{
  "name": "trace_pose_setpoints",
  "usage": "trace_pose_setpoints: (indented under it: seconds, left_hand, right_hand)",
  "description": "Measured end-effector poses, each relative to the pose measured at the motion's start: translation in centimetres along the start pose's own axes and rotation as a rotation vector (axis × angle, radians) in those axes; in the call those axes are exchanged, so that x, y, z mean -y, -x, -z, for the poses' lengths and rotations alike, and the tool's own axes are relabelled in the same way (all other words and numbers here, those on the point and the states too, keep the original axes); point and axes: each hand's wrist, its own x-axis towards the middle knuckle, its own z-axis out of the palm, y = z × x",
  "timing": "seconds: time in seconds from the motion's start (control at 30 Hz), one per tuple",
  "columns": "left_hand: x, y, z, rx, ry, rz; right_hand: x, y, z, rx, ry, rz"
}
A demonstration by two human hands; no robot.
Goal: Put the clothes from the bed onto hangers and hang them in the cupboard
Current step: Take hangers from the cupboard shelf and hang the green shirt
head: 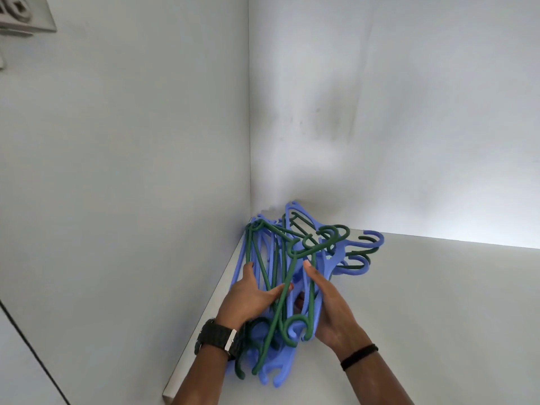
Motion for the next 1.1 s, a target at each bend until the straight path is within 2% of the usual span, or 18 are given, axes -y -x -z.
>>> trace_pose_setpoints:
  seconds: [0.17,0.3,0.33,0.43,0.57,0.8,0.93,1.03,1.1]
  left_hand:
    - [0.1,0.9,-1.8,0.049,0.057,-0.044]
    - [0.3,0.7,-2.8,-0.148,-0.234,-0.044]
    - [0.4,0.5,-2.9,-0.171,-0.243,-0.020]
    - [0.5,0.2,-3.0,-0.135,-0.124,0.046]
    - [0.4,-0.1,-2.6,-0.104,-0.155,0.046]
    - [0.4,1.0,-3.4,-0.083,0.305,-0.008]
    - [0.2,1.2,-3.7,-0.059,0.466,-0.006]
    - [0.1,1.5,-3.8,0.010,0.672,0.056]
    - [-0.2,2.2,-4.0,-0.002,0.855,0.150]
  right_hand:
    - [0.8,1.7,1.9,-0.149,0.077,-0.053]
    - [1.1,2.5,2.7,-0.176,0.060,-0.057]
    - [1.1,2.6,2.6,-0.188,0.054,-0.051]
    - [1.2,2.7,1.8,-0.191,0.066,-0.028]
    - [1.3,2.6,1.0,-0.258,0.103,-0.008]
    - [0.8,2.6,1.2,-0.329,0.138,0.027]
    - [0.4,3.5,1.7,-0.342,0.106,0.021]
    - [0.5,4.5,2.1,-0.305,0.090,0.021]
    - [0.7,5.3,2.5,-0.270,0.090,0.015]
